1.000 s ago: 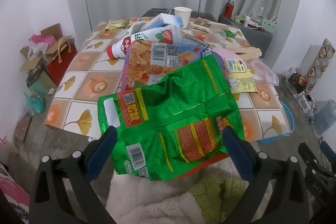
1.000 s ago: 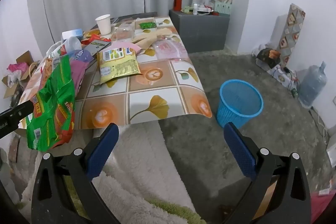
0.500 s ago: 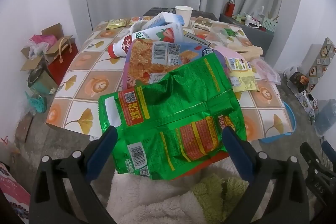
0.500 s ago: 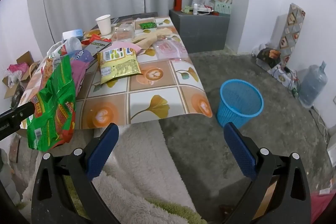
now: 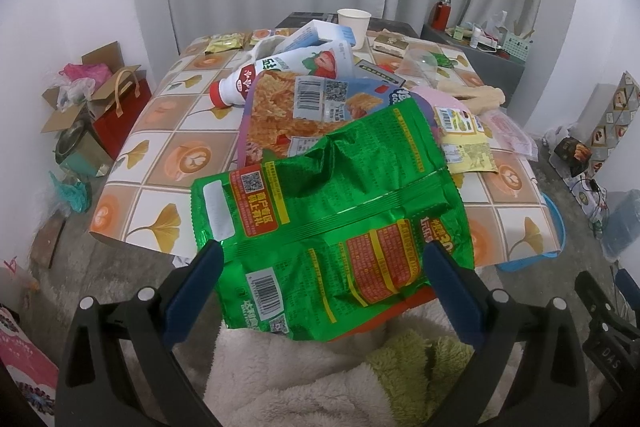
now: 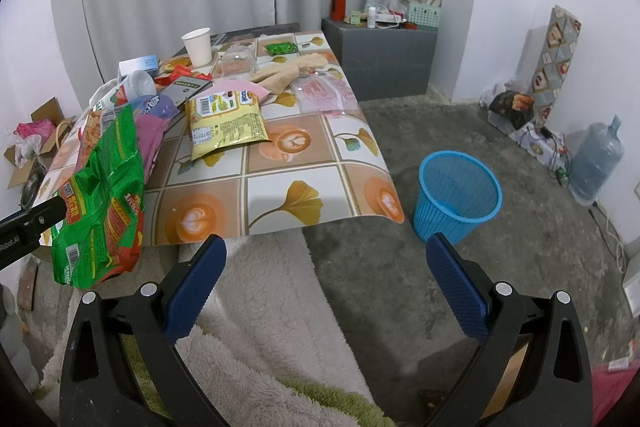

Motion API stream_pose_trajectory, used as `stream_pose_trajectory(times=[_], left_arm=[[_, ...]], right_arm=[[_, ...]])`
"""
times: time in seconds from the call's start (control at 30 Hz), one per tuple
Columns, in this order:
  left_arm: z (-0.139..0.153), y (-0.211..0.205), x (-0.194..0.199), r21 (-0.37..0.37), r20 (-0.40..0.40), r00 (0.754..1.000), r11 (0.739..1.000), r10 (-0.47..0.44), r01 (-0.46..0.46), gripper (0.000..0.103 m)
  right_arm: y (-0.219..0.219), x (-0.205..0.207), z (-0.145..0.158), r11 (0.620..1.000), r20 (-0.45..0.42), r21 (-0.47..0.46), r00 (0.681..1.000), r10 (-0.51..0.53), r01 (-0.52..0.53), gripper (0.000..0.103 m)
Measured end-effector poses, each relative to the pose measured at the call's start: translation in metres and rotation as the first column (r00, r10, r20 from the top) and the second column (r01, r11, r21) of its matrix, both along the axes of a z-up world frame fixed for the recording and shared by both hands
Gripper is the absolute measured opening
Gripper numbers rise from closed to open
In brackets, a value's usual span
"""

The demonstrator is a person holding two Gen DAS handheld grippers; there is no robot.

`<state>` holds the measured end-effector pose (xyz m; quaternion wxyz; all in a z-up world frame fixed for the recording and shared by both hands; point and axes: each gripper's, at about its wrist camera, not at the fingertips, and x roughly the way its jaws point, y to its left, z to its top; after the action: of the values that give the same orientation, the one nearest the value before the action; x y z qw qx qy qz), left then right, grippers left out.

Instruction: Collect trash

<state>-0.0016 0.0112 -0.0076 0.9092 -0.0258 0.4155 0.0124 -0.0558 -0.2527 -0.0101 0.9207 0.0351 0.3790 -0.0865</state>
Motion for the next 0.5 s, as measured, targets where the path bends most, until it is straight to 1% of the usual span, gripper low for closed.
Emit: stream_pose_trajectory(times=[0.5], left_arm=[[-0.0005,0.0025,-0.0008,0.001,-0.002,1.0,1.0,-0.002,0.002,0.098]], right_arm=[[-0.0058,-0.0002,-0.0015,1.0,0.0,0.004,1.0,-0.001,0.001,0.096]])
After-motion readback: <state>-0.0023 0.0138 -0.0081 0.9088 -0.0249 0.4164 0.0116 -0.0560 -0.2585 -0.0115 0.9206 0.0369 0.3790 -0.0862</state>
